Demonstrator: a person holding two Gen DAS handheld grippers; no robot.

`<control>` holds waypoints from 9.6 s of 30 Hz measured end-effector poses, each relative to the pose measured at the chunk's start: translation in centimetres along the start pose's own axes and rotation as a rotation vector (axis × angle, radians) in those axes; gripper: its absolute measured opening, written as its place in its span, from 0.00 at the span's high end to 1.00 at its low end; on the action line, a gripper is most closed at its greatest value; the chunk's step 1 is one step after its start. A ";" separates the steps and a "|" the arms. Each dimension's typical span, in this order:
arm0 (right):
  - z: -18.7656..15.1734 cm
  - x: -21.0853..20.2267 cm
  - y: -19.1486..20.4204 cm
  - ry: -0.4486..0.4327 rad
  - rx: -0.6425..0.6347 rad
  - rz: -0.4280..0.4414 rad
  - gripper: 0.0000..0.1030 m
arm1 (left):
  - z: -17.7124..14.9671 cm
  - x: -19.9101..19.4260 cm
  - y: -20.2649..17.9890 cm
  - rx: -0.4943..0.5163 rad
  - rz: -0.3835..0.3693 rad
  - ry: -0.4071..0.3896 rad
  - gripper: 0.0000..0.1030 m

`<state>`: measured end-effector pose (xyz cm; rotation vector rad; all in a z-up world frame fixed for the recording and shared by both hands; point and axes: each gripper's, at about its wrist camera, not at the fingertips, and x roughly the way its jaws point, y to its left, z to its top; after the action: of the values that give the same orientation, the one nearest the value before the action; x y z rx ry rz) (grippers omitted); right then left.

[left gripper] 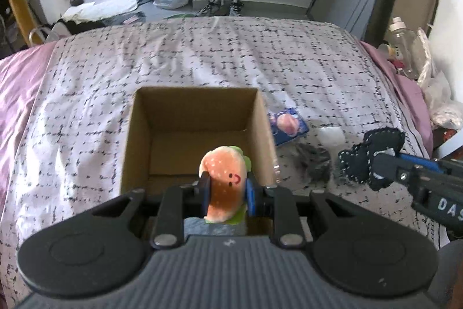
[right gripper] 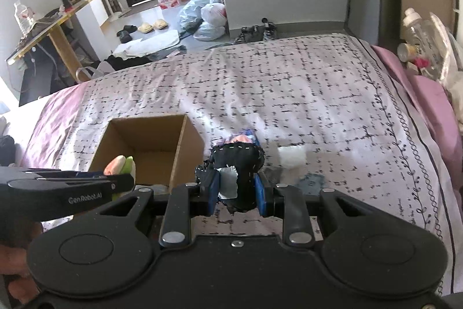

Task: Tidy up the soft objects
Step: 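Carry the burger plush with the left gripper while the right gripper carries the black-and-white plush toward the box, then drop the burger plush into the box with the left gripper while the right gripper drops the black-and-white plush, then withdraw both open grippers from the box toward the remaining plushes, then grasp the plastic-wrapped black plush with the left gripper while the right gripper grasps the grey-blue plush, then carry the wrapped black plush into the box with the left gripper while the right gripper lifts the grey-blue plush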

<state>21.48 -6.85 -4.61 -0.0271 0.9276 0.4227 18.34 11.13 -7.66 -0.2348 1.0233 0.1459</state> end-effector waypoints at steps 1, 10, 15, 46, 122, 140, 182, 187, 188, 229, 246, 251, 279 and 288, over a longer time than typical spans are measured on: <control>0.0 0.1 0.2 0.002 -0.006 0.003 0.75 | -0.1 0.1 0.4 -0.006 0.003 0.004 0.77; 0.4 1.5 3.4 0.027 -0.063 0.025 0.75 | -0.5 1.4 3.7 -0.066 0.039 0.027 0.77; 0.7 2.8 4.6 0.052 -0.082 0.042 0.74 | -0.4 1.6 4.4 -0.106 0.067 0.018 0.70; 1.7 6.5 5.0 0.131 -0.017 0.172 0.55 | -0.4 1.4 6.4 -0.210 0.065 0.005 0.27; -3.7 6.4 -15.3 0.120 0.091 0.115 0.30 | 1.8 6.5 -12.5 0.096 -0.036 0.029 0.03; -4.5 10.5 -15.6 0.171 0.036 0.131 0.36 | 1.1 12.4 -15.1 0.124 0.020 0.122 0.08; -5.3 8.2 -15.6 0.108 0.073 0.068 0.96 | -0.9 11.8 -15.4 0.101 0.018 0.105 0.61; -5.6 7.1 -15.8 0.093 0.088 0.056 0.96 | -1.1 10.5 -15.6 0.122 -0.004 0.078 0.61; -5.6 6.9 -15.9 0.091 0.091 0.054 0.96 | -1.1 10.3 -15.6 0.121 -0.008 0.077 0.61; -3.0 -0.1 -8.1 -0.076 0.022 0.019 0.96 | -1.0 -1.9 -8.8 0.060 -0.105 -0.112 0.61; -2.4 -1.0 -1.2 -0.098 -0.063 0.029 0.96 | -2.2 -4.0 0.7 -0.025 -0.009 -0.150 0.61; -2.6 -1.0 -0.2 -0.113 -0.068 0.063 0.96 | -3.2 -3.8 2.5 -0.044 -0.003 -0.135 0.61; -5.0 9.4 -11.3 0.088 0.088 -0.164 0.33 | -3.9 -1.6 4.9 -0.100 0.041 -0.066 0.42; -5.8 12.1 -12.8 0.179 0.062 -0.281 0.78 | -2.9 -1.8 4.9 -0.108 0.050 -0.096 0.34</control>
<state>28.06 -15.63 -19.60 -0.1389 1.0949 0.1313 13.89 15.09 -8.16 -0.2983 0.9275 0.2557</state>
